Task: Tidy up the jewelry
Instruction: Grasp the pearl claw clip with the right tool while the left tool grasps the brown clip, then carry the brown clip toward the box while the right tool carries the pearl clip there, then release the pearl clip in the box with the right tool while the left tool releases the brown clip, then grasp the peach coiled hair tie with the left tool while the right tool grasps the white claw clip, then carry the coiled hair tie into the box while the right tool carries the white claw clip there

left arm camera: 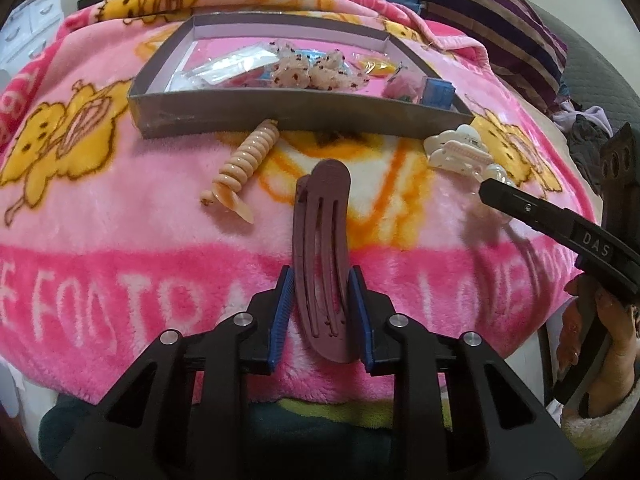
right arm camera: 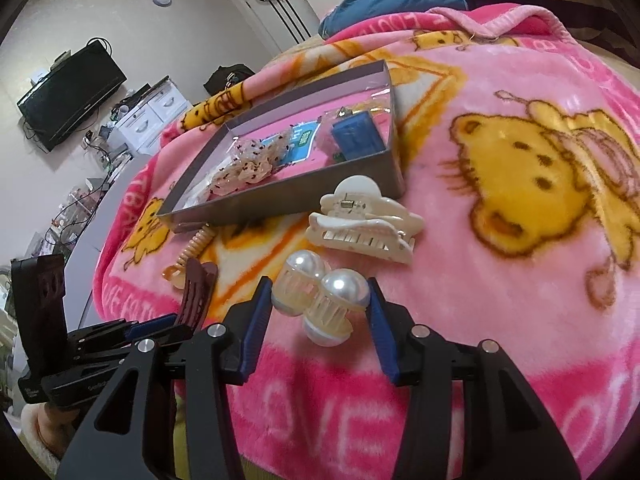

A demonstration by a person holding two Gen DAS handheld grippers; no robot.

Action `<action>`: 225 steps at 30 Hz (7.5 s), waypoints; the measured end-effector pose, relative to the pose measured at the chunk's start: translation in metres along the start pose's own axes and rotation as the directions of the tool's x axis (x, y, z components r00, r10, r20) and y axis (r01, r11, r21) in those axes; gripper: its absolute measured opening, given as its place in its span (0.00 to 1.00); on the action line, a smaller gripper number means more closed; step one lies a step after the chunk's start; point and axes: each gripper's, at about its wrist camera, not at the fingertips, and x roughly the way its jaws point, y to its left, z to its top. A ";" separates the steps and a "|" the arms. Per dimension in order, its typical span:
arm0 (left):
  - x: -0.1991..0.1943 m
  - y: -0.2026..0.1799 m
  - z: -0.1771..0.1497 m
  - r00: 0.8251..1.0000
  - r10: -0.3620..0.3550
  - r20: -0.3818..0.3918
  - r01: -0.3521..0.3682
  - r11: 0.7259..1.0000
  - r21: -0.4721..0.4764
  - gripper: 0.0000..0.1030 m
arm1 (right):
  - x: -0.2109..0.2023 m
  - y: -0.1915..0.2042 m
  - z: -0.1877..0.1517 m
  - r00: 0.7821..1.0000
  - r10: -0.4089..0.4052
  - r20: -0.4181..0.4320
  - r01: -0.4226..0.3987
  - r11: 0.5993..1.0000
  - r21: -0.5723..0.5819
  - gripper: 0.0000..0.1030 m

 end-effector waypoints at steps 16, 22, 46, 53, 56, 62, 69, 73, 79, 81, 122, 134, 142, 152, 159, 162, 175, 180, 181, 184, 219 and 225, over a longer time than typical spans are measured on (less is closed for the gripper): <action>0.009 0.002 0.020 0.999 -0.034 -0.012 0.033 0.999 -0.033 0.06 | -0.012 0.005 0.002 1.000 0.004 0.025 -0.004 1.000 -0.012 0.44; 0.030 0.012 0.027 0.988 -0.127 -0.085 0.120 0.989 -0.089 0.27 | -0.014 0.003 0.004 0.999 0.003 0.034 -0.003 1.000 -0.005 0.44; -0.023 -0.013 0.068 0.994 -0.043 0.099 0.036 0.997 0.063 0.25 | -0.040 0.026 0.034 0.994 0.033 0.102 -0.026 0.997 -0.073 0.44; -0.041 0.014 0.086 0.989 -0.012 0.148 0.010 1.000 0.015 0.25 | -0.035 0.045 0.048 0.993 0.054 0.103 -0.041 0.992 -0.119 0.44; -0.043 0.026 0.093 0.987 -0.001 0.160 0.002 1.000 -0.010 0.25 | -0.030 0.054 0.055 0.993 0.064 0.103 -0.049 0.989 -0.141 0.44; -0.048 0.040 0.103 0.983 0.011 0.185 -0.004 0.999 -0.038 0.25 | -0.019 0.067 0.067 0.991 0.076 0.106 -0.058 0.984 -0.170 0.44; -0.045 0.049 0.115 0.980 0.007 0.198 0.005 0.998 -0.057 0.25 | -0.009 0.075 0.086 0.990 0.072 0.122 -0.048 0.980 -0.193 0.44; -0.039 0.050 0.122 0.980 -0.004 0.197 0.016 0.998 -0.061 0.25 | 0.000 0.072 0.098 0.990 0.057 0.129 -0.031 0.981 -0.192 0.44; -0.026 0.047 0.130 0.982 -0.022 0.190 0.034 0.998 -0.060 0.25 | 0.015 0.058 0.117 0.990 0.010 0.139 0.015 0.984 -0.178 0.44; -0.022 0.045 0.132 0.982 -0.031 0.188 0.043 0.997 -0.061 0.25 | 0.019 0.052 0.121 0.990 0.003 0.143 0.022 0.986 -0.167 0.44; -0.013 0.023 0.125 0.981 -0.041 0.192 0.049 0.998 -0.038 0.52 | 0.009 0.016 0.127 0.968 -0.139 0.209 0.161 0.982 -0.095 0.90; -0.050 0.023 0.109 0.967 0.013 0.256 0.000 0.999 -0.049 0.90 | -0.035 0.028 0.101 0.969 -0.103 0.226 0.139 0.979 -0.152 0.93; -0.049 0.029 0.090 0.975 0.049 0.218 -0.040 0.998 -0.047 0.90 | -0.037 0.028 0.082 0.977 -0.107 0.183 0.142 0.971 -0.194 0.93; -0.013 0.049 0.059 0.996 0.052 0.067 -0.048 0.997 -0.059 0.90 | -0.009 0.014 0.052 0.988 -0.136 0.066 0.149 0.952 -0.266 0.93; 0.009 0.054 0.052 0.999 0.049 0.008 -0.048 0.996 -0.069 0.90 | 0.022 0.003 0.042 0.988 -0.151 -0.013 0.140 0.943 -0.300 0.93; 0.013 0.050 0.053 0.999 0.049 0.001 -0.049 0.997 -0.056 0.87 | 0.037 0.000 0.040 0.988 -0.145 -0.045 0.123 0.941 -0.315 0.93; 0.038 0.042 0.065 0.997 0.053 -0.058 -0.053 0.999 -0.003 0.43 | 0.059 0.006 0.038 0.990 -0.122 -0.074 0.087 0.930 -0.356 0.63; 0.034 0.047 0.063 0.998 0.041 -0.048 -0.041 0.999 -0.010 0.15 | 0.052 0.010 0.034 0.994 -0.071 -0.084 0.036 0.931 -0.364 0.39; 0.032 0.047 0.062 0.998 0.038 -0.046 -0.038 0.999 -0.008 0.14 | 0.050 0.012 0.032 0.994 -0.056 -0.089 0.020 0.931 -0.363 0.30; 0.025 0.047 0.057 0.999 0.028 -0.029 -0.028 1.000 -0.008 0.12 | 0.043 0.023 0.025 0.995 -0.015 -0.099 -0.024 0.923 -0.383 0.27; -0.017 0.063 0.123 0.986 0.044 0.163 -0.035 0.998 -0.060 0.11 | 0.021 0.050 0.115 0.984 0.075 0.165 -0.024 0.956 -0.291 0.25; -0.002 0.063 0.139 0.985 0.043 0.165 -0.033 0.997 -0.063 0.11 | 0.036 0.041 0.123 0.985 0.040 0.165 0.004 0.966 -0.257 0.25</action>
